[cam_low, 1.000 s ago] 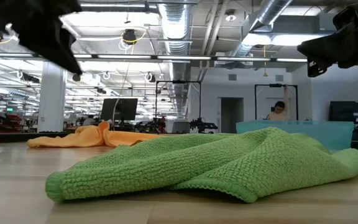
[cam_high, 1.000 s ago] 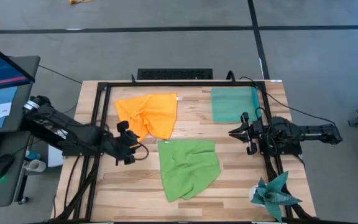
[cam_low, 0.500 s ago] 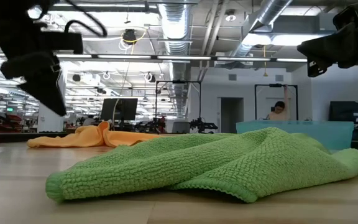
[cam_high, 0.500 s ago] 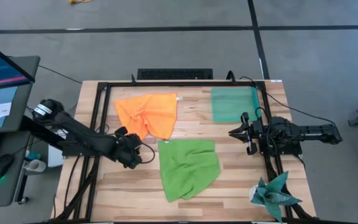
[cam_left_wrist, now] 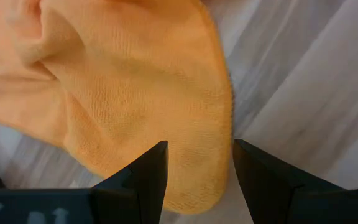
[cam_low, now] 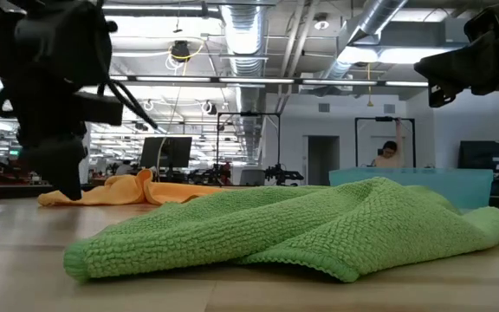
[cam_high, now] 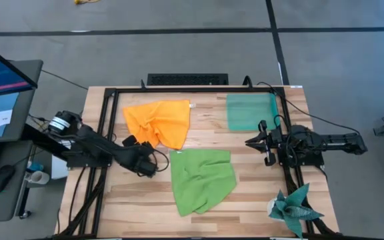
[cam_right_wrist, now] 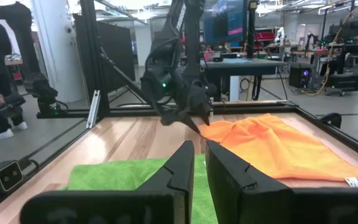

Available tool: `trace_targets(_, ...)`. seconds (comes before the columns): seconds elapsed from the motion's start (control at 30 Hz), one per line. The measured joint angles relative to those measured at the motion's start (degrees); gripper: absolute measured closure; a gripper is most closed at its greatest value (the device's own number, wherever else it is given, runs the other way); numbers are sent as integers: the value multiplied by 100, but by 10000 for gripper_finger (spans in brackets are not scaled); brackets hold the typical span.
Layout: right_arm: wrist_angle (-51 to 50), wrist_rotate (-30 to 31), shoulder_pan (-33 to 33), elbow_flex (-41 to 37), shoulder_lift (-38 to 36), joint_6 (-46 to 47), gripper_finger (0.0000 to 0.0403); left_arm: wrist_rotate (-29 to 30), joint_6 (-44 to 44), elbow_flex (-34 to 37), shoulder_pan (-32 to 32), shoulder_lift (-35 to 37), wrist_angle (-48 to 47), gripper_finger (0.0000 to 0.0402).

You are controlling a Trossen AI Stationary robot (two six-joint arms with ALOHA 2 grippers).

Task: Roll microfiber towels into tight, uniform cylinder then place into a basket
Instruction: Fold the orange towel

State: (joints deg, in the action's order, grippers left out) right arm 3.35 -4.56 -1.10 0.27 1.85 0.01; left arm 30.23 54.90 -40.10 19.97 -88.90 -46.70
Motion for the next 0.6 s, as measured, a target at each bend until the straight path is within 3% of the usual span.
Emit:
trace_targets(0.37, -26, 0, 0, 0, 0, 0, 337, -70, -66, 135, -388, -95, 71, 228)
trace_targets(0.6, -35, 1, -2, -1, 0, 0, 337, -387, -563, 332, -637, -55, 432, 238)
